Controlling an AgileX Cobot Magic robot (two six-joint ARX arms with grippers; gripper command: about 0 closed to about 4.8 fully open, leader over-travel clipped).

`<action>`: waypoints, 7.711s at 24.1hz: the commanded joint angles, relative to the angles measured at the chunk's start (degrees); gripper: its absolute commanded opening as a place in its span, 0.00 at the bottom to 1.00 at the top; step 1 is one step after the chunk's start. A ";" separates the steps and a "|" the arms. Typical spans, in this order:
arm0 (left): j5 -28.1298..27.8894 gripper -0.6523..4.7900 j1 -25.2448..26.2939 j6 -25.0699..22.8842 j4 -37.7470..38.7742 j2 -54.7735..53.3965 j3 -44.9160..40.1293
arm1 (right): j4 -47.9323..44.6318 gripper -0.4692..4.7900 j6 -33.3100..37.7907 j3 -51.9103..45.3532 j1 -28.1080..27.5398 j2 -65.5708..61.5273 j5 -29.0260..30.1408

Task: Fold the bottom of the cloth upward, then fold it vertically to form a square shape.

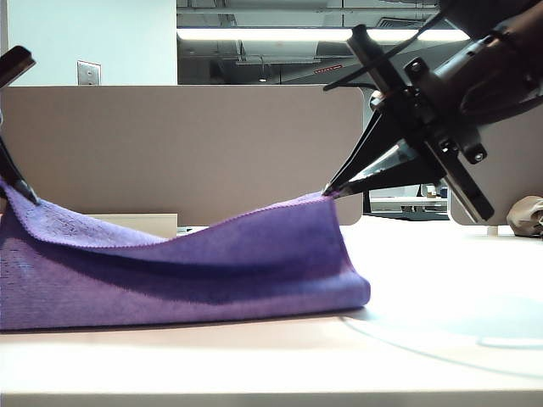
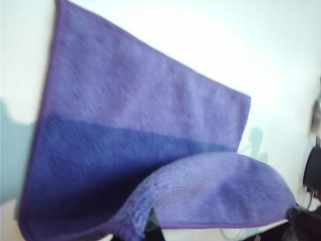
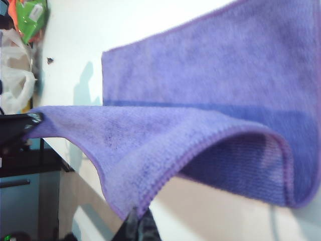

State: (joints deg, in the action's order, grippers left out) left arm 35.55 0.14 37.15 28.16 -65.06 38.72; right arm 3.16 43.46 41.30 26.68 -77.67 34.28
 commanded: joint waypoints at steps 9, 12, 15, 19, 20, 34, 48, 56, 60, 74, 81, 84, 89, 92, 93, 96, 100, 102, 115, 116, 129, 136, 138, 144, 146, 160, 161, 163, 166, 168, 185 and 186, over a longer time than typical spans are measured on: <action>4.20 0.11 0.13 1.66 -5.64 -7.26 0.15 | -3.67 0.09 -0.28 1.49 -2.14 -2.56 -0.31; 4.33 0.11 0.22 1.95 -8.31 -8.09 0.15 | -5.51 0.09 -0.31 2.14 -3.56 -3.67 -0.57; 4.81 0.11 0.17 2.49 -10.58 -8.63 0.20 | -5.55 0.09 -0.33 3.13 -4.55 -4.55 -1.01; 5.31 0.23 0.17 2.43 -11.17 -9.38 0.26 | -6.47 0.14 -0.20 4.22 -4.98 -6.54 -0.07; 5.84 0.23 0.17 2.32 -11.58 -9.77 0.31 | -6.45 0.21 -0.20 4.72 -4.98 -7.50 0.52; 5.40 0.47 0.17 2.80 -15.50 -10.19 0.35 | -6.14 0.35 -0.39 5.16 -4.98 -8.59 2.05; 4.63 0.47 0.17 3.89 -17.44 -10.58 0.35 | 4.72 0.45 -6.49 5.16 -4.98 -9.70 1.22; 5.86 0.47 0.17 3.85 -16.85 -10.58 0.35 | 3.65 0.48 -6.47 5.18 -4.92 -13.16 2.19; 5.86 0.47 0.17 3.85 -16.52 -10.58 0.35 | 1.99 0.48 -6.43 5.29 -4.83 -14.01 2.97; 5.57 0.46 0.17 3.82 -16.68 -10.58 0.35 | -6.95 0.48 -2.71 8.44 -3.30 -17.42 6.99; 4.70 0.46 0.17 4.07 -16.76 -10.58 0.35 | -6.84 0.48 -2.71 13.42 -3.32 -18.56 5.73; 3.76 0.46 0.17 4.04 -16.76 -10.58 0.35 | -6.54 0.48 -2.71 15.52 -3.30 -20.46 5.90; 1.46 0.43 0.22 4.04 -17.62 -10.58 0.35 | -6.14 0.48 -2.73 17.31 -3.32 -22.49 6.25; -0.26 0.32 0.22 4.07 -18.64 -10.58 0.35 | -6.93 0.48 -3.02 17.51 -3.52 -22.49 4.92; -0.50 0.32 0.22 4.07 -18.82 -10.58 0.35 | -6.99 0.48 -3.02 17.51 -3.61 -22.49 4.44; -1.33 0.32 0.22 4.04 -19.58 -10.58 0.35 | -6.86 0.48 -3.15 17.51 -3.69 -22.49 3.69; 2.14 0.22 0.20 4.02 -21.14 -10.54 0.37 | -7.76 0.40 -3.26 17.51 -3.69 -22.16 6.21; 5.25 0.11 0.22 4.00 -22.69 -10.47 0.37 | -8.13 0.15 -4.85 17.51 -3.69 -21.38 7.56; 0.57 0.11 0.17 -1.16 -23.74 6.73 0.46 | 6.34 0.08 -30.56 16.98 -3.67 2.51 -9.46; -0.31 0.11 0.15 -1.88 -23.50 9.31 0.46 | 6.93 0.08 -31.54 16.65 -3.67 4.15 -10.25; -6.10 0.11 0.17 -8.98 -9.99 30.64 0.44 | 6.80 0.08 -29.94 0.09 -3.61 24.24 -15.06; -1.79 0.11 0.11 -17.27 1.27 30.29 0.39 | 4.17 0.25 -23.19 -1.92 -3.61 14.36 -12.04; 1.62 0.11 0.11 -17.22 1.68 29.90 0.39 | 2.62 0.34 -20.44 -1.88 -3.61 9.99 -9.75; 4.04 0.11 0.11 -17.22 4.07 29.86 0.39 | -0.46 0.60 -14.84 -1.79 -3.61 -1.53 -3.89; 4.35 0.11 0.11 -17.25 4.63 29.86 0.39 | -0.81 0.60 -14.84 -1.79 -3.61 -3.04 -3.89; 2.75 0.11 0.11 -17.25 1.55 29.83 0.37 | -0.26 0.60 -11.87 -1.81 -3.56 -8.52 -2.67; 2.56 0.11 0.13 -17.25 1.53 29.83 0.37 | -0.48 0.60 -11.65 -1.81 -3.56 -8.90 -2.10; 2.60 0.11 0.13 -17.25 1.36 29.83 0.37 | -0.96 0.60 -11.41 -1.81 -3.58 -9.73 -1.79; 2.64 0.11 0.11 -17.25 1.36 29.83 0.37 | -5.55 0.59 -7.74 -1.79 -3.56 -11.47 0.31; 2.62 0.11 0.11 -17.22 1.38 29.83 0.37 | -8.09 0.59 -5.90 -1.79 -3.56 -12.74 0.48; 4.26 0.11 0.13 -17.07 5.64 29.83 0.37 | -13.60 0.08 -5.40 -1.77 -2.84 -15.12 0.92; 4.26 0.11 0.13 -17.07 5.64 29.83 0.37 | -12.96 0.08 -5.42 -1.77 -2.84 -14.91 0.59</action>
State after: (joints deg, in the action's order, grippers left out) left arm 39.46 0.32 20.34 34.13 -35.33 39.00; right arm -9.98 38.13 39.20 23.79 -93.10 35.51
